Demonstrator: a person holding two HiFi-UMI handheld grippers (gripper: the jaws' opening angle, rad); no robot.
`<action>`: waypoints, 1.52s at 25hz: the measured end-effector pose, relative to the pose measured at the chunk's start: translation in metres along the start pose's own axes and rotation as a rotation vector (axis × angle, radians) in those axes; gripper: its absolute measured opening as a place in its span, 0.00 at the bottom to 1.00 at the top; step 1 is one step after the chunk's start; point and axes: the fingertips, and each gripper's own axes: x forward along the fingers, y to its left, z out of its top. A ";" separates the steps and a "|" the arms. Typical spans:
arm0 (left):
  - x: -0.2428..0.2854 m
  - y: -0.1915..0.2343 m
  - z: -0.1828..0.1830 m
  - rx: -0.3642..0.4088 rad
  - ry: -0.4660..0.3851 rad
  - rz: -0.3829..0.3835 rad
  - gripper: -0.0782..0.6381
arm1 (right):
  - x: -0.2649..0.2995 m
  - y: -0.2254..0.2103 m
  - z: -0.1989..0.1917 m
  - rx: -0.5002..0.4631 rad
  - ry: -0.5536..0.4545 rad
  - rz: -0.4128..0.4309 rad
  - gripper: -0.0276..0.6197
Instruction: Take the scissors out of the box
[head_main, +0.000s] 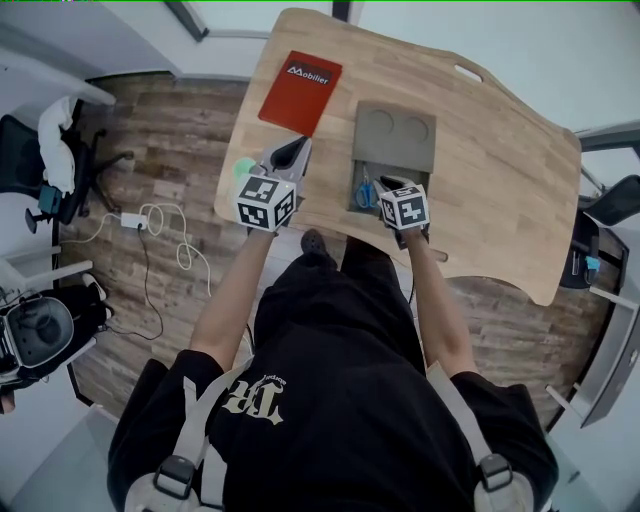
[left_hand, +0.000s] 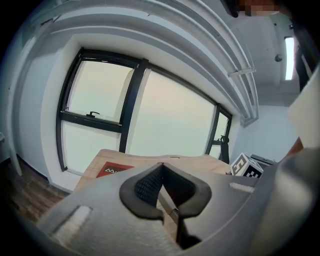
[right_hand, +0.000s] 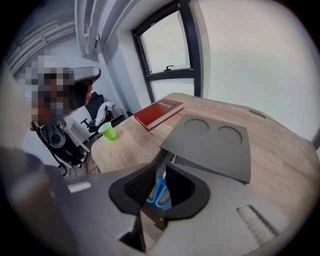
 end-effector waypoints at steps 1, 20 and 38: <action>0.000 0.000 -0.004 0.001 0.004 0.000 0.11 | 0.004 0.001 -0.005 -0.003 0.015 0.003 0.15; -0.001 0.003 -0.048 -0.007 0.078 -0.010 0.11 | 0.061 0.002 -0.076 0.019 0.263 -0.016 0.23; -0.004 0.002 -0.052 -0.070 0.070 -0.002 0.11 | 0.057 -0.012 -0.103 -0.033 0.417 -0.136 0.18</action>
